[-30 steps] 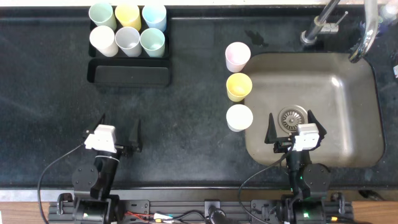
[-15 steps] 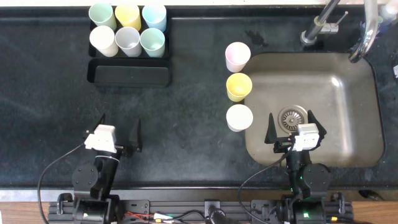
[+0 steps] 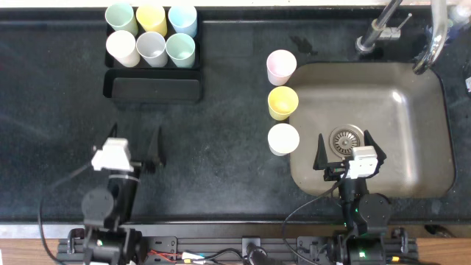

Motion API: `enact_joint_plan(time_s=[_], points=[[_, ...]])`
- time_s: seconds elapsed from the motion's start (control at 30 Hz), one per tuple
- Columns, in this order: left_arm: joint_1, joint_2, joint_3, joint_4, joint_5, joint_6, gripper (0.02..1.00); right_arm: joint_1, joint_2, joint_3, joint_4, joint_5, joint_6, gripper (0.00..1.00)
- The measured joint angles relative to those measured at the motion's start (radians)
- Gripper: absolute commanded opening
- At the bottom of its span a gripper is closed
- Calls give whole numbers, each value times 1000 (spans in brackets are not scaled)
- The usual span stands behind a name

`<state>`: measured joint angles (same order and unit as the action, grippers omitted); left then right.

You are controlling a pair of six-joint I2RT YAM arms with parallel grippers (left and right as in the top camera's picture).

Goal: Store Cups

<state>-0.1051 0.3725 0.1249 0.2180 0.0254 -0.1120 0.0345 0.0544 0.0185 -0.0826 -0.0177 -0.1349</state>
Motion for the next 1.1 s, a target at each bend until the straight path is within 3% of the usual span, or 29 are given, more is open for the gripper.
enact_joint_plan(time_s=[0.53, 0.8, 1.1], points=[[-283, 1152, 1286, -513, -108, -157, 1000, 0, 0, 0, 0, 0, 0, 998], [-380, 1530, 1639, -700, -121, -367, 1000, 0, 0, 0, 0, 0, 0, 996], [-480, 1733, 1841, -854, -121, -539, 1000, 0, 0, 0, 0, 0, 0, 996]])
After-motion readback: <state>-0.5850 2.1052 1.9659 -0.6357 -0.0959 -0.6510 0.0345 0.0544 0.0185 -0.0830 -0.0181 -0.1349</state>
